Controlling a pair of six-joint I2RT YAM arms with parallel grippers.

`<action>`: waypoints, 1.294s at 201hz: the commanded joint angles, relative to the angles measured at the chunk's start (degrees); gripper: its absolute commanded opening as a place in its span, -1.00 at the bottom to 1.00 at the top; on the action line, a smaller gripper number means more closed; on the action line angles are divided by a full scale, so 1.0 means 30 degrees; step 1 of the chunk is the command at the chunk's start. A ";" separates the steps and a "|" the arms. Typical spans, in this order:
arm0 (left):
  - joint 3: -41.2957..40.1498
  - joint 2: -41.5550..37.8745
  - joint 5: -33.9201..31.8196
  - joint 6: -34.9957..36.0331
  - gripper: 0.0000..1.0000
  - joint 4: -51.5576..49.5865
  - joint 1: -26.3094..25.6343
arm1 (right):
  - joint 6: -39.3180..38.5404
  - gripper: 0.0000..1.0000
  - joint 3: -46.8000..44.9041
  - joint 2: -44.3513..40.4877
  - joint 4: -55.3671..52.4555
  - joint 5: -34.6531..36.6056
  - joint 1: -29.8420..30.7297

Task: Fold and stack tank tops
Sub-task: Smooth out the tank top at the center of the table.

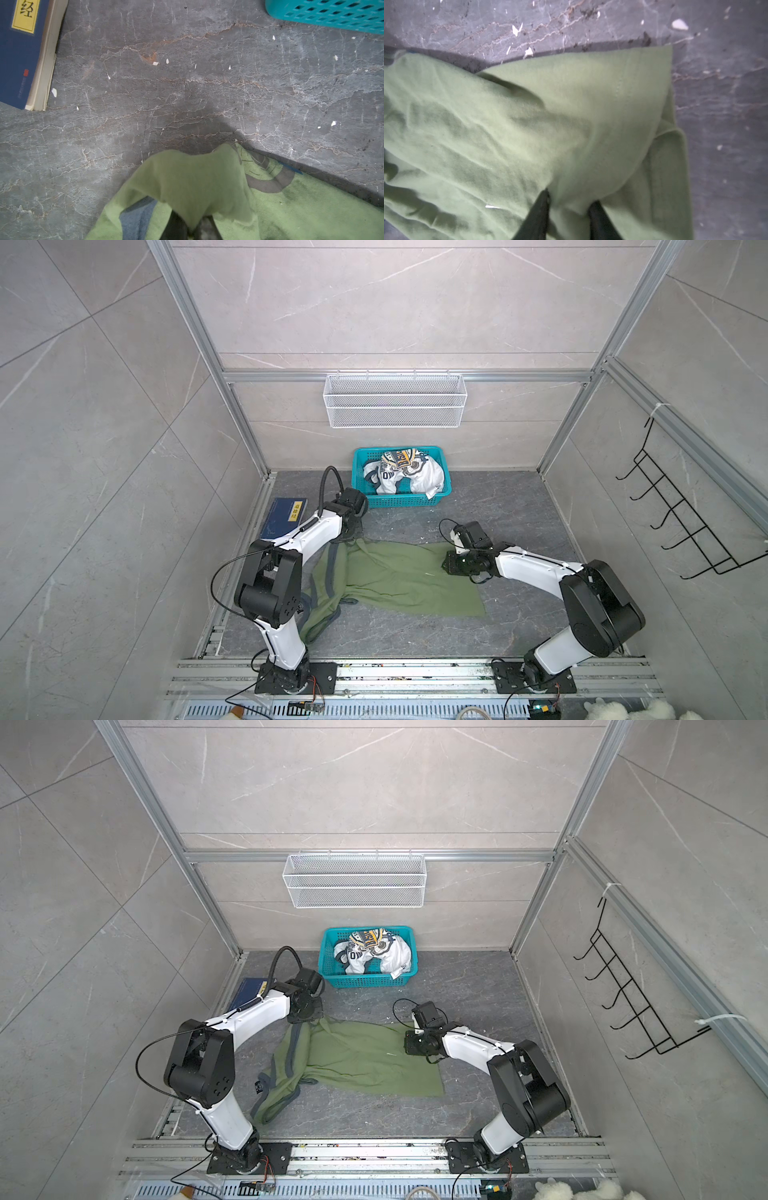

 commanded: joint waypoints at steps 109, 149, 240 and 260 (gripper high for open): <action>0.2386 0.0939 0.0770 0.1924 -0.86 -0.0168 0.0173 | -0.0936 -0.73 0.8200 0.5325 -0.1840 -0.3065 -0.3638; 0.3613 0.1501 0.0830 0.1562 -0.15 -0.1925 0.0235 | -0.1818 0.06 0.8879 0.4907 -0.3302 -0.0369 -0.3742; -0.1925 -0.4898 0.3149 0.0111 0.44 -0.0371 0.0233 | -0.1756 0.27 0.3033 0.0346 -0.0728 -0.1521 -0.3765; -0.2170 -0.4245 0.4037 -0.0195 0.37 0.0587 0.0264 | -0.1288 0.26 0.2532 0.0920 0.0113 -0.1977 -0.3760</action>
